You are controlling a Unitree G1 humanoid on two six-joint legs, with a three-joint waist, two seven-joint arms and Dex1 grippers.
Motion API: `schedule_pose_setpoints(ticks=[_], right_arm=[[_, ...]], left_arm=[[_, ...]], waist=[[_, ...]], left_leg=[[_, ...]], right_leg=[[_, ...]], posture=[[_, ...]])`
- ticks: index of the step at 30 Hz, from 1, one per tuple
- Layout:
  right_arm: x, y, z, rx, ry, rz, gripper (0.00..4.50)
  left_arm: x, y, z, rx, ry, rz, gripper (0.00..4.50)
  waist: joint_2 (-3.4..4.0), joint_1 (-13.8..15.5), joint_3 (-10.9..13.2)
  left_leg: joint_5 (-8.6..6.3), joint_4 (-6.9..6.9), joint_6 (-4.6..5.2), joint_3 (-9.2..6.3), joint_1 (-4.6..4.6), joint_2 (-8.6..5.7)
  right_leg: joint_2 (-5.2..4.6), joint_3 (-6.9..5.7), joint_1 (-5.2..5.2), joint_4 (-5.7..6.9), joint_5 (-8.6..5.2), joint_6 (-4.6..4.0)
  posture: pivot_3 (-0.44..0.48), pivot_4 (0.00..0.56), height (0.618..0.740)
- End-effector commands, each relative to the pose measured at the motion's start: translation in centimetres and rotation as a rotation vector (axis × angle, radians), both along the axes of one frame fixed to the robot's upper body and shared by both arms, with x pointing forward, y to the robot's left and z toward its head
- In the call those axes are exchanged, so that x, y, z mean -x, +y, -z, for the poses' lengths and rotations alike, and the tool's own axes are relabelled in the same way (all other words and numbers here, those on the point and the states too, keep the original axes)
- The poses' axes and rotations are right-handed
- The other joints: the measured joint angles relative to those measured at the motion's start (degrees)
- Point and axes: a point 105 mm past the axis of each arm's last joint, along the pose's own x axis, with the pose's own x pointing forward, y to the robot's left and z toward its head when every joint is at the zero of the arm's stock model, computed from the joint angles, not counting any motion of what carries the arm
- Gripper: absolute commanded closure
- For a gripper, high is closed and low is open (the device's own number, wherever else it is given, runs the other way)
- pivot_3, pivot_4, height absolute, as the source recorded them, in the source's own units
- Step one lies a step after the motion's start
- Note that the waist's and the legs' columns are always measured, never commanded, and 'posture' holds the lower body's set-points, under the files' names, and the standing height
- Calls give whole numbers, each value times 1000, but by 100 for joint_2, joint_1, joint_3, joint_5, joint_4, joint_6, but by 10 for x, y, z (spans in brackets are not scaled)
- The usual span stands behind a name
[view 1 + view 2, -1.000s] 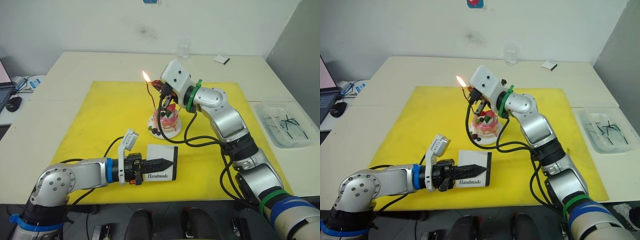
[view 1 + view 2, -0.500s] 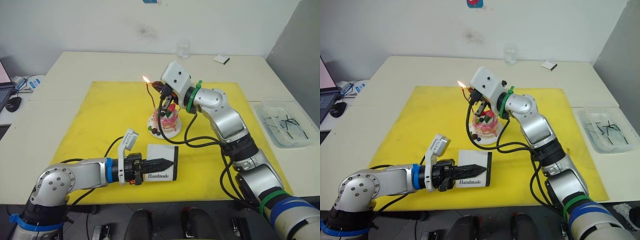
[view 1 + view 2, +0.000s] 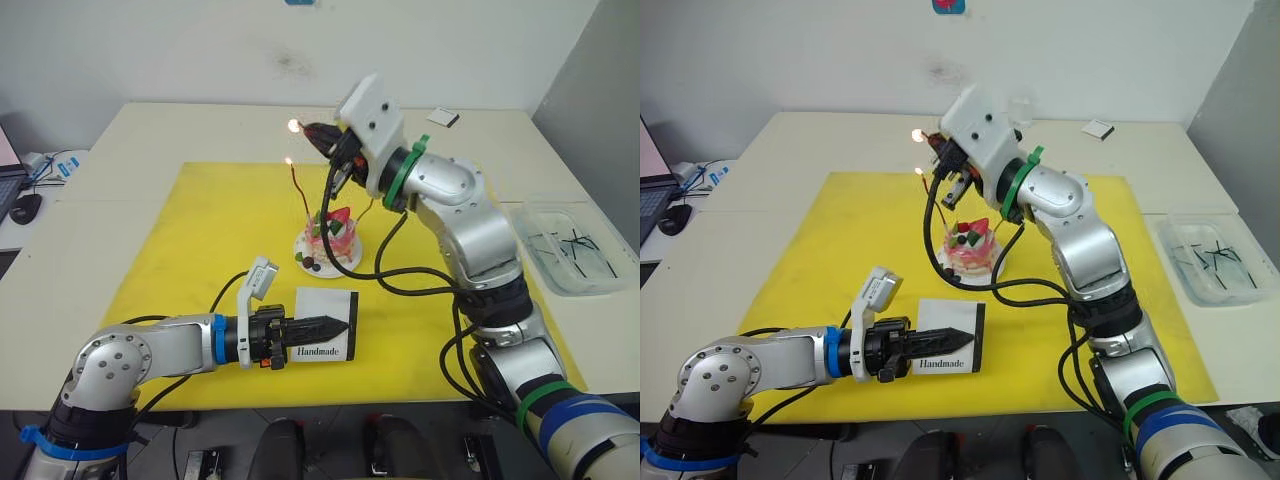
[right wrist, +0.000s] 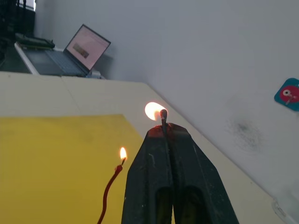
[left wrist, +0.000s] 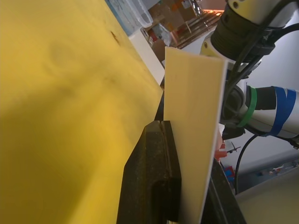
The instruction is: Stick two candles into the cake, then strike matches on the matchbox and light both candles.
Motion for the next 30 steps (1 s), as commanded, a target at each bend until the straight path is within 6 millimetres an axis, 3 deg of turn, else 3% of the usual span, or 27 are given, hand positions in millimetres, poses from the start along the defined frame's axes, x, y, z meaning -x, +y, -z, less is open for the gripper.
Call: schedule_pose_setpoints(ticks=[1,5,7,8,12,14,20,30], right_arm=[[12,-32,-25,-78,-62,31,4486],[7,-99,-29,-101,-108,239,4486],[6,-143,-16,-89,-107,399,4486],[7,-156,-12,-85,-104,446,4486],[5,-249,29,-40,22,862,4486],[10,-286,47,-48,96,1026,4486],[12,-327,90,-56,262,1170,4486],[-1,-365,111,-117,273,1324,4486]], left_arm=[[-1,-3,-6,22,-28,16,4500],[-3,-4,-5,28,-27,17,4500],[-2,-6,-4,35,-22,24,4500],[-2,-7,-4,37,-22,26,4500],[-1,-8,-3,39,-12,47,4500],[-3,-9,-3,41,-12,52,4500],[-5,-13,-4,46,-24,70,4500],[-3,-13,-2,50,-27,62,4500]], waist=[[0,14,0],[-1,99,0],[-2,107,-1],[-2,104,-1],[-1,86,-1],[2,76,0],[5,17,-1],[6,21,-2]], left_leg=[[0,0,0,1,0,-1],[0,0,0,9,-1,-7],[0,0,0,15,-2,-11],[-1,0,1,16,-1,-11],[-1,-8,1,16,-3,-10],[0,-8,1,18,-3,-8],[0,-7,1,11,10,-3],[0,-6,2,17,1,-8]], right_leg=[[0,-1,0,-1,0,0],[-7,-2,4,-11,-2,2],[-8,-1,4,-16,-2,3],[-9,-1,5,-19,-4,5],[-5,5,0,-18,-7,5],[-3,6,-1,-11,-14,-4],[14,9,1,4,-15,-6],[12,11,1,-8,-15,0]], posture=[[0,150,740],[0,150,740],[0,150,740],[0,150,740],[0,150,740],[0,150,740],[0,150,740],[0,150,740]])
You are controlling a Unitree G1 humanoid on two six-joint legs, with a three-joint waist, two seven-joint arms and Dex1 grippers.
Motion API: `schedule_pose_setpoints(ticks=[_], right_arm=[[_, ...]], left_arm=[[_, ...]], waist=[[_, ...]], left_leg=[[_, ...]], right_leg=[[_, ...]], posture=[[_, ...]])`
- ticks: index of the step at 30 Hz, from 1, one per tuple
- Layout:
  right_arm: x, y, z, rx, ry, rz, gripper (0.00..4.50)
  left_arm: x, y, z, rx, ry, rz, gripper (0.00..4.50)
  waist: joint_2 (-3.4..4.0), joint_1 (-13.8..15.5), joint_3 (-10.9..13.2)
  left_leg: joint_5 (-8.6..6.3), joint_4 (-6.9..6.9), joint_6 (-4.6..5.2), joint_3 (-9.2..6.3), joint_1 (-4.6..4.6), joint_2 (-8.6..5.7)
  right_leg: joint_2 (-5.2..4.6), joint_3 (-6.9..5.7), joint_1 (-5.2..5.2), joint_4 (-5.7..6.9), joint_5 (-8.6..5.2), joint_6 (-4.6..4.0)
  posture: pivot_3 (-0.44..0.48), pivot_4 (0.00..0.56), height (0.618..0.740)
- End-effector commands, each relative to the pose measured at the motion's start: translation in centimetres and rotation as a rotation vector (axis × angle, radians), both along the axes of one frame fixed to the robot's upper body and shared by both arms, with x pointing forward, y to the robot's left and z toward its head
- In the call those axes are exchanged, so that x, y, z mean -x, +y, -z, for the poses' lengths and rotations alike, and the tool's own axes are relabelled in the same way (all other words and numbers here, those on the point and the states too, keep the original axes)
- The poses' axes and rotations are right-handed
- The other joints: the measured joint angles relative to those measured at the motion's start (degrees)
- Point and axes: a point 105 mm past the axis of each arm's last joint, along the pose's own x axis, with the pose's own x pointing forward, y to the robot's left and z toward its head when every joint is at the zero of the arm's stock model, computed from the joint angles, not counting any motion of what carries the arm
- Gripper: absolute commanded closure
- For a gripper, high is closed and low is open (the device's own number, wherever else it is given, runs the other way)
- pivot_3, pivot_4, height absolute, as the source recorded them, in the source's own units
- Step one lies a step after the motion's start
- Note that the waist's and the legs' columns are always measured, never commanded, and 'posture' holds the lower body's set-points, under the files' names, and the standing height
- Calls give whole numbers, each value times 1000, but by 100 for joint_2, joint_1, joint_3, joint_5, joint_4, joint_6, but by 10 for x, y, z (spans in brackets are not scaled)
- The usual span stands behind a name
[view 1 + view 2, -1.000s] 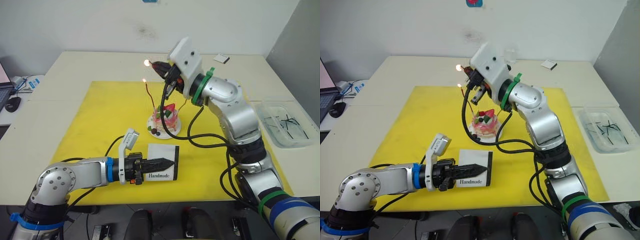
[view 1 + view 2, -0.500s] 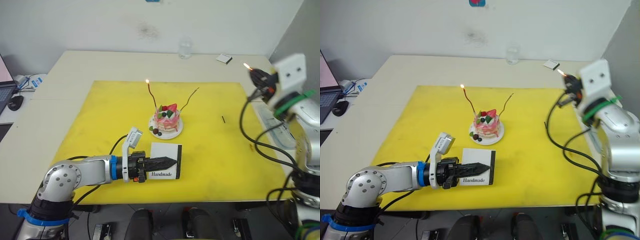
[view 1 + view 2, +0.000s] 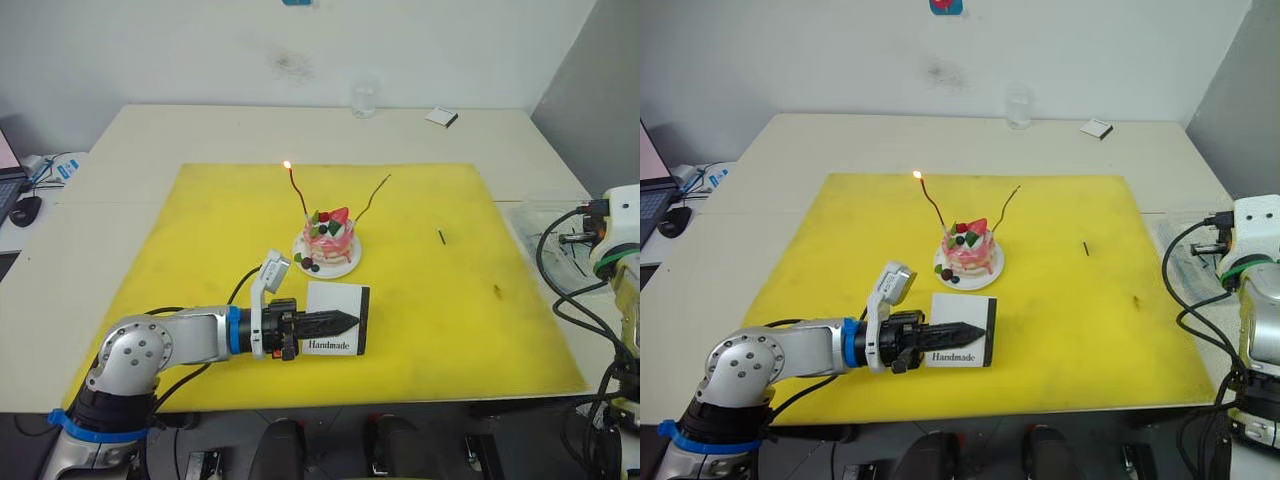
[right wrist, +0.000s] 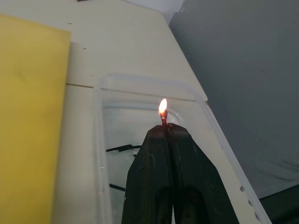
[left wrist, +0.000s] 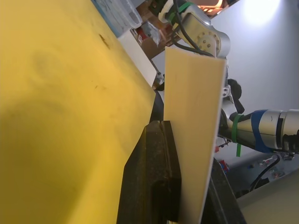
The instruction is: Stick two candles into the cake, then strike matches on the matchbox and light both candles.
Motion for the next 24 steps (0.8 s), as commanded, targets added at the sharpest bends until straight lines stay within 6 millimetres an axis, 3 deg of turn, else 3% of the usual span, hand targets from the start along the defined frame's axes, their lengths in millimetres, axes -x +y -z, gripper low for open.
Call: schedule_pose_setpoints(ticks=[1,6,7,10,18,20,23,24], right_arm=[[3,-17,-15,26,-81,80,4486],[-1,-24,-11,0,-102,121,4486],[-1,-25,-10,-6,-109,124,4300],[-4,-22,-10,-10,-130,116,3613],[-2,-12,-23,16,-181,86,835],[-8,9,-32,29,-227,-10,94],[-24,84,-25,-83,-230,-366,36],[-24,99,-22,-113,-227,-438,36]], left_arm=[[5,-2,-5,13,-24,16,4500],[6,-2,-4,12,-24,11,4500],[6,-2,-4,13,-24,11,4500],[7,-2,-5,15,-26,10,4500],[8,-4,-7,18,-27,10,4500],[8,-5,-7,19,-28,9,4500],[8,-5,-6,19,-27,6,4500],[8,-5,-6,19,-27,6,4500]], waist=[[0,3,0],[0,3,0],[0,2,0],[0,2,0],[2,3,0],[2,3,-1],[3,-49,-1],[3,-79,-1]], left_leg=[[0,0,0,0,-1,0],[0,0,0,1,-2,2],[0,0,0,0,-1,2],[0,1,0,0,1,1],[0,1,0,-1,0,2],[0,1,-1,-2,1,2],[0,1,-1,-2,5,4],[0,1,0,-4,8,7]], right_leg=[[0,1,0,0,-1,1],[1,1,0,4,-1,1],[1,1,1,5,-1,0],[1,2,3,6,-1,0],[1,2,2,5,-1,1],[1,3,2,6,-1,1],[4,1,5,7,-1,1],[7,0,8,8,-1,1]], posture=[[0,150,740],[0,150,740],[0,150,740],[0,150,740],[0,150,740],[0,150,740],[0,150,740],[0,150,740]])
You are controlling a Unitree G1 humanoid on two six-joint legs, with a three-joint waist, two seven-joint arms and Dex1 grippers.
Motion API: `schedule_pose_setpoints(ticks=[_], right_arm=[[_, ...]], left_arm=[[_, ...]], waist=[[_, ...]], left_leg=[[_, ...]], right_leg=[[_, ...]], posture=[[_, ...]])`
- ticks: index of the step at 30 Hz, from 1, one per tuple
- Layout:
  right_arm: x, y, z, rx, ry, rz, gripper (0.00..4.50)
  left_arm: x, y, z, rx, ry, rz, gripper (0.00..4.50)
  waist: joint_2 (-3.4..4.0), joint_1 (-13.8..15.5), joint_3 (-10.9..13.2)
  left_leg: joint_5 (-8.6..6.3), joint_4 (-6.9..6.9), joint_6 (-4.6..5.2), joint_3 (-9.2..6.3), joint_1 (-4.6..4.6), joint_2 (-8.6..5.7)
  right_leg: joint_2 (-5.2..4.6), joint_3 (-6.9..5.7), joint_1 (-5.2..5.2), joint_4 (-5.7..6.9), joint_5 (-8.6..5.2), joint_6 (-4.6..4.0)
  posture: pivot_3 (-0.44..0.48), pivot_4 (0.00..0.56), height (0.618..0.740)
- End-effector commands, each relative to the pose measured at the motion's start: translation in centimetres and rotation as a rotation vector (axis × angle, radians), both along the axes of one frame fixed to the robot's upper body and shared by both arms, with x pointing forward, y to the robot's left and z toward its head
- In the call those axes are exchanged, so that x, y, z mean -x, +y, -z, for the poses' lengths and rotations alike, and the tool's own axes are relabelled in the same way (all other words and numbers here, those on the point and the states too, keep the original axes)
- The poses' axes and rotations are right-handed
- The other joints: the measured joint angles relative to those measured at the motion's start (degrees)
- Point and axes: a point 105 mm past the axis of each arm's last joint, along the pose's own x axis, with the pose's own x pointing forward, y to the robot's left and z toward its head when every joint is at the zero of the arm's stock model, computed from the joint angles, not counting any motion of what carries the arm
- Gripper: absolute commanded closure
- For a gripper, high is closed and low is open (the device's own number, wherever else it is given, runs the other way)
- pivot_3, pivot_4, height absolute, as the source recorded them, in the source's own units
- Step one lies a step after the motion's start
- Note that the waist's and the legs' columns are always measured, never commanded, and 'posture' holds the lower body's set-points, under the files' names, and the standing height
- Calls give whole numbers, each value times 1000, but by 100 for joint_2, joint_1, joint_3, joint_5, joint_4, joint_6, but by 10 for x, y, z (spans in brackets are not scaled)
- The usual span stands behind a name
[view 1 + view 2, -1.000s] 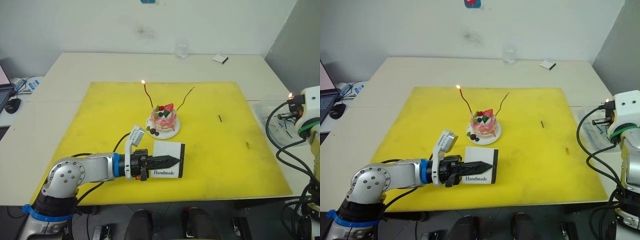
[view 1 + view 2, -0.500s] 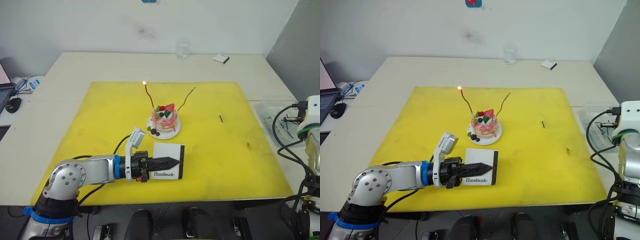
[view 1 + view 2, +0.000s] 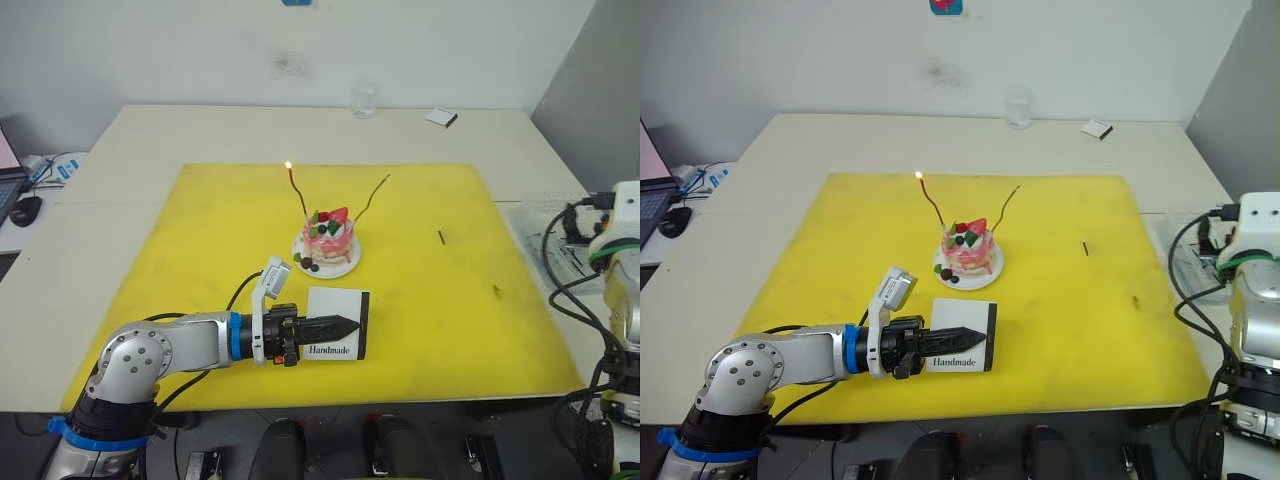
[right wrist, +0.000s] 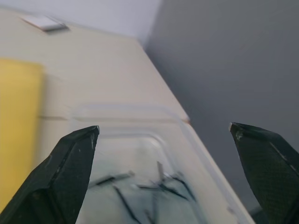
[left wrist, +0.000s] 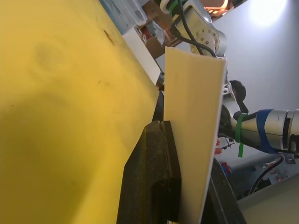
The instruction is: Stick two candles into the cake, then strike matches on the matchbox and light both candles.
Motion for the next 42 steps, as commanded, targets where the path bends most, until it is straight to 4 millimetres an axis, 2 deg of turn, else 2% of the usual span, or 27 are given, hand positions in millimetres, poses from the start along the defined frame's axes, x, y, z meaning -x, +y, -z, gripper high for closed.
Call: schedule_pose_setpoints(ticks=[1,5,9,15,22,24,26,35,36,42], right_arm=[[-8,72,-3,-77,-25,-330,36],[-19,90,22,-158,48,-361,36],[-31,125,54,-234,97,-410,36],[-42,124,85,-226,171,-307,36],[-41,123,99,-223,218,-261,36],[-39,123,106,-253,237,-247,400],[-37,124,113,-282,258,-236,955],[-25,136,114,-267,263,-273,4292],[-24,137,113,-267,264,-275,4458],[-21,136,108,-275,251,-280,4458]], left_arm=[[5,-3,-10,29,-37,23,4500],[5,-2,-9,21,-38,23,4500],[8,-2,-10,25,-36,42,4500],[8,1,-12,16,-42,31,4500],[10,3,-13,13,-40,24,4500],[11,3,-13,11,-40,22,4500],[11,3,-13,11,-40,20,4500],[13,4,-14,8,-40,18,4500],[13,4,-14,8,-40,17,4500],[12,4,-14,6,-40,15,4500]], waist=[[0,-50,0],[2,-15,1],[-1,-21,-1],[2,-30,1],[0,-29,0],[0,-29,-2],[-5,-29,-6],[-7,-27,-9],[-7,-27,-9],[-7,-27,-9]], left_leg=[[0,0,0,-3,2,4],[0,0,0,-8,0,4],[0,4,0,-5,-4,-5],[0,3,0,-4,-5,-4],[1,7,-1,-6,4,-5],[1,8,0,-6,7,-5],[1,8,0,-7,7,-5],[0,5,0,-9,8,-3],[0,4,0,-10,7,-3],[0,4,0,-10,8,-2]], right_leg=[[5,-1,2,1,0,0],[5,-6,2,3,0,-1],[-8,-1,3,-5,1,1],[-8,-3,3,-3,2,1],[-10,-6,16,-2,2,1],[-10,-6,18,-1,2,1],[-10,-8,20,-1,2,1],[-10,-12,22,-5,1,1],[-10,-13,22,-5,1,0],[-10,-13,22,-5,0,0]], posture=[[0,150,740],[0,150,740],[0,150,740],[0,150,740],[0,150,740],[0,150,740],[0,150,740],[0,150,740],[0,150,740],[0,150,740]])
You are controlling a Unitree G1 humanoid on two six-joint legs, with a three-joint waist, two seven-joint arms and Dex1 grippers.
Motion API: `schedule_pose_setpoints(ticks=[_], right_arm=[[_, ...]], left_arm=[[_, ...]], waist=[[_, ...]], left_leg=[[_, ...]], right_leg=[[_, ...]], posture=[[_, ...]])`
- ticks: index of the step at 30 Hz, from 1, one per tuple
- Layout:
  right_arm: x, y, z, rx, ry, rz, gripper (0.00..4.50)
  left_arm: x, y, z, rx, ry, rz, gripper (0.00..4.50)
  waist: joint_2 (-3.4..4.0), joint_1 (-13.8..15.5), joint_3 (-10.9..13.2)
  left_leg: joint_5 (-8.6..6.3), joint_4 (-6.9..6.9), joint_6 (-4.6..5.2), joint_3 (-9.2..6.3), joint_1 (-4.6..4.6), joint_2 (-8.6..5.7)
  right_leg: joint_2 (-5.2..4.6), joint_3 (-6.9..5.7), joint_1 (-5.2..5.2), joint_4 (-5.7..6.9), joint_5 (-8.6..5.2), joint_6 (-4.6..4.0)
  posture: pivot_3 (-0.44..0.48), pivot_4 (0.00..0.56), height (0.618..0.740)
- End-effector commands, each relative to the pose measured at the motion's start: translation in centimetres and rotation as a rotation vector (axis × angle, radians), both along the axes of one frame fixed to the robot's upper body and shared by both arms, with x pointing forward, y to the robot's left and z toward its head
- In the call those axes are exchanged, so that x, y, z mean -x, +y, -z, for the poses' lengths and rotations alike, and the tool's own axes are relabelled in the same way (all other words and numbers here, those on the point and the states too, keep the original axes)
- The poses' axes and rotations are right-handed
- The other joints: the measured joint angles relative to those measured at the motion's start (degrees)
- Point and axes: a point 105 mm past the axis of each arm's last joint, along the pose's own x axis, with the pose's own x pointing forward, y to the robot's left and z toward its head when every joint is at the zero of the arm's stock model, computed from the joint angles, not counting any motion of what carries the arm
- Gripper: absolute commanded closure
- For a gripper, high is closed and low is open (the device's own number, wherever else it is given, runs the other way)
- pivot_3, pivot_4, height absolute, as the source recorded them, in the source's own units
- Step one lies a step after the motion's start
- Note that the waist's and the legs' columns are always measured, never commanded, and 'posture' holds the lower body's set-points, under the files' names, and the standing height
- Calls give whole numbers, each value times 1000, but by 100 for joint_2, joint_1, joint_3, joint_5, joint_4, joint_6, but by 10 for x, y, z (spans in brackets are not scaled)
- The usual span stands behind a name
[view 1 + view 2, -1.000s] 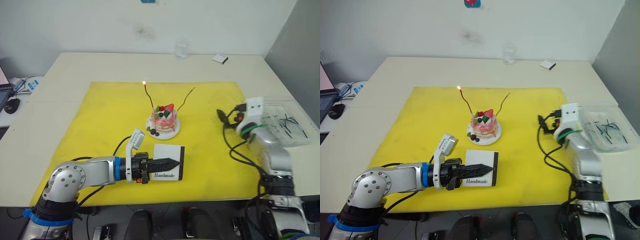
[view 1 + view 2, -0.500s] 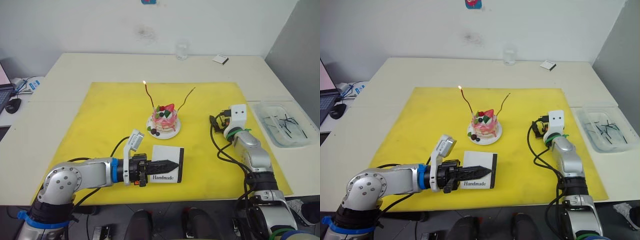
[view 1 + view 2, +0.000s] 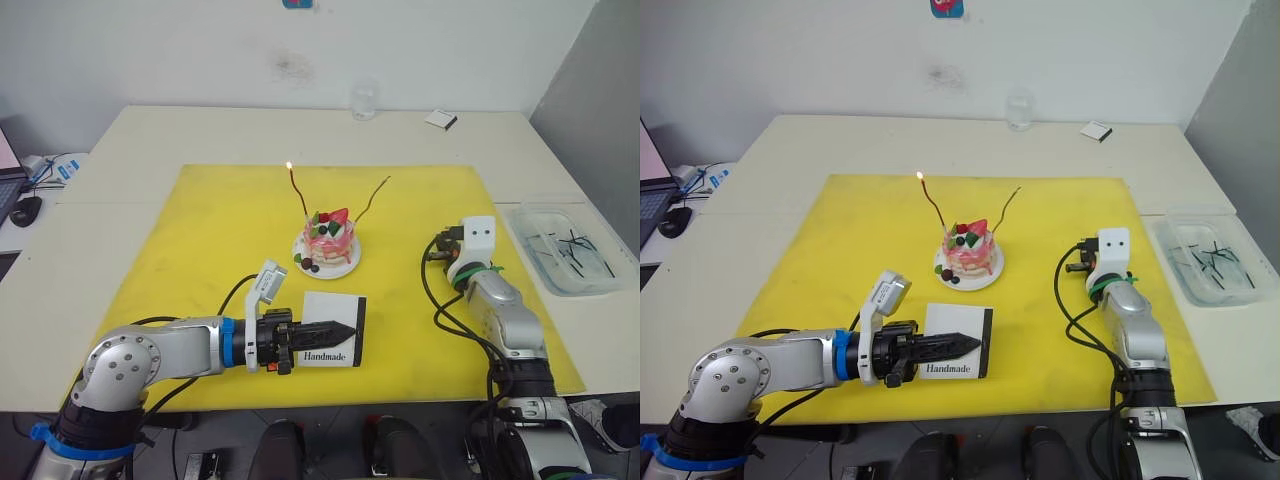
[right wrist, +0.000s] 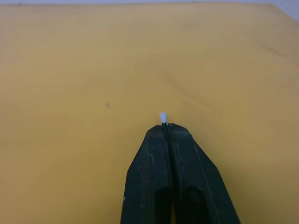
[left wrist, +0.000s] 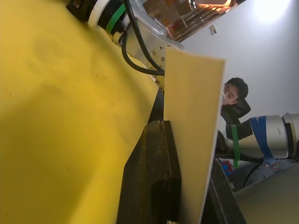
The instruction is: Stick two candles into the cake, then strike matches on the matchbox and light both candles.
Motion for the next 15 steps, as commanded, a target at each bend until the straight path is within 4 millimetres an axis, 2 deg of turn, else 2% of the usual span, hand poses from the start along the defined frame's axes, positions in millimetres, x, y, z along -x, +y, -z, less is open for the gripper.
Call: schedule_pose_setpoints(ticks=[1,3,7,10,12,15], right_arm=[[4,0,13,-15,50,-6,4458],[2,0,7,-13,29,-19,4458],[10,11,-21,6,-54,-171,4458],[33,29,-52,107,-126,-441,4458],[63,38,-77,171,-156,-687,4458],[95,47,-99,246,-172,-926,4458]], left_arm=[[3,-1,-11,30,-42,17,4500],[2,-2,-11,30,-43,16,4500],[-1,-1,-10,23,-42,3,4500],[-9,1,-9,24,-27,-18,4500],[-17,1,-8,24,-11,-36,4500],[-30,2,-7,33,8,-64,4500]], waist=[[0,-1,0],[0,-1,0],[1,0,1],[14,4,9],[21,7,14],[18,24,12]], left_leg=[[0,0,0,0,0,0],[0,0,0,0,0,0],[0,0,0,1,-1,-1],[0,-2,0,2,-8,-2],[0,-2,0,2,-9,-3],[0,-2,1,2,-6,-3]], right_leg=[[0,0,0,0,0,0],[0,0,0,-1,0,0],[0,1,-2,-1,0,0],[-1,3,-9,-3,0,0],[-1,5,-11,-2,0,1],[-1,0,-7,-5,-1,2]], posture=[[0,150,740],[0,150,740],[0,150,740],[0,150,740],[0,150,740],[0,150,740]])
